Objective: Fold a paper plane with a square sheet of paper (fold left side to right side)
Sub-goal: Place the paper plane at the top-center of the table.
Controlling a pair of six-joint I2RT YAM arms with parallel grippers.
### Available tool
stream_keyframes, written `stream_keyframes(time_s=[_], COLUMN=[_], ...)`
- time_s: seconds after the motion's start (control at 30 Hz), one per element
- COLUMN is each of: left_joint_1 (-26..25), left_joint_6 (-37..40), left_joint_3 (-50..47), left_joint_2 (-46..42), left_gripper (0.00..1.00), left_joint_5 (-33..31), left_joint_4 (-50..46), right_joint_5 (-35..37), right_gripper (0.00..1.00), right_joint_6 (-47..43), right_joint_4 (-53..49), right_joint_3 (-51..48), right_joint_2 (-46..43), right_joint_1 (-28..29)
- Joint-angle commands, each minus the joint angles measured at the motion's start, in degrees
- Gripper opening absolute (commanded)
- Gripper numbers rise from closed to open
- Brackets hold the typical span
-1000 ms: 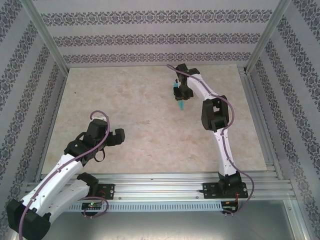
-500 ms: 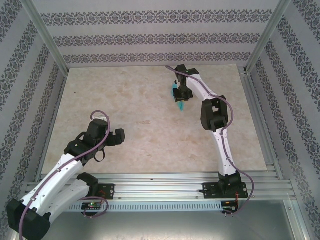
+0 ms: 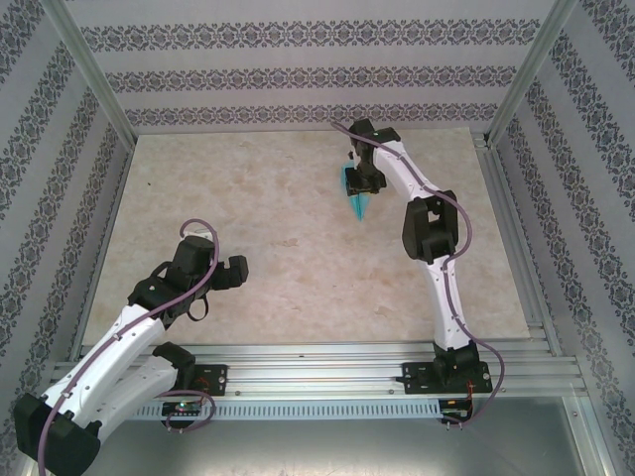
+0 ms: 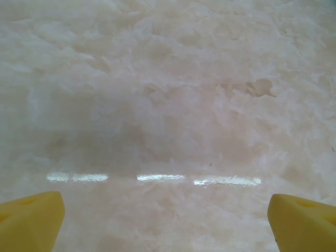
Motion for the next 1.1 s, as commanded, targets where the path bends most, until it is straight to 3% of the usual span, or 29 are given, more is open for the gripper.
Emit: stream_keyframes(time_s=[0.0,0.17,0.3,0.53,0.7,0.9,1.0,1.07], left_joint_1=[0.76,1.18,2.01,4.03,5.02,5.46,5.99,7.06], left_joint_6=[-1.62,-1.84,-0.56,2.43,5.73,12.95,16.39,18.44], left_joint_3=[0.64,2.54,5.92,6.3,4.84,-1.09,-4.66,-6.44], left_joint_2=[0.64,3.86,5.45,4.71,4.72,2.86,2.98,3.8], left_gripper=[1.0,1.0,1.0,1.0,1.0,1.0,1.0,1.0], left_joint_5=[-1.95,-5.35,-8.63,-11.62,-17.9,-26.03,-30.24,-30.96], left_joint_4=[1.32,2.27,1.5,8.62,13.86,24.86,31.04,34.56], right_joint_5=[2.47,5.31,7.16,10.51,14.32,17.07,20.44,22.08], right_gripper=[0.35,0.38,0.4,0.45,0.52,0.69,0.95,0.98], right_joint_6=[0.23,1.06,2.84,4.64,4.85,5.02,3.36,1.94], right_joint_4=[-1.29,2.49,9.24,20.95,30.28,43.21,49.45,54.64], right_joint_3=[-0.86,-11.89,-27.33,-53.7,-70.34,-86.74,-93.58,-98.47], right_joint_2=[-6.56,-18.5,-33.19,-57.42,-72.08,-85.9,-90.26,-92.86], right_joint_1=[1.29,2.87,3.93,3.94,2.77,-2.33,-4.08,-5.17])
